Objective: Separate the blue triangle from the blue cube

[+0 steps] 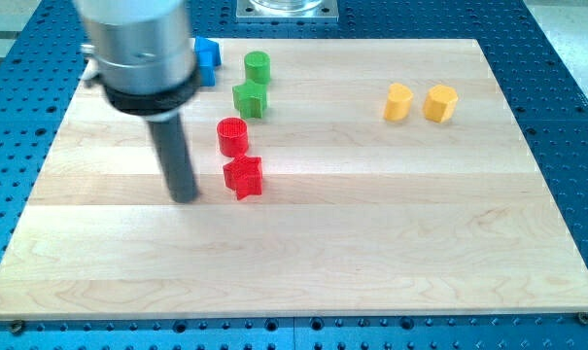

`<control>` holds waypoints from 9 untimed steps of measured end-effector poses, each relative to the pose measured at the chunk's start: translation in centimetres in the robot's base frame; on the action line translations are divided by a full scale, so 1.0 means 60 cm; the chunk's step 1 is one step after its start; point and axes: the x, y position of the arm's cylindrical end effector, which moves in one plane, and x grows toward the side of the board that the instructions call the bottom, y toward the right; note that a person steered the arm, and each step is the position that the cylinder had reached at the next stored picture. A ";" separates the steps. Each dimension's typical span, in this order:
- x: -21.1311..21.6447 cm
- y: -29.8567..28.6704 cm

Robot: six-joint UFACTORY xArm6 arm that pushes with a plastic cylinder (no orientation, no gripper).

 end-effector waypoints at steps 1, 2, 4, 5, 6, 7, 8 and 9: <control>-0.161 -0.010; -0.317 -0.030; -0.463 -0.009; -0.462 0.097; -0.439 0.129; -0.439 0.068; -0.439 -0.019; -0.455 -0.041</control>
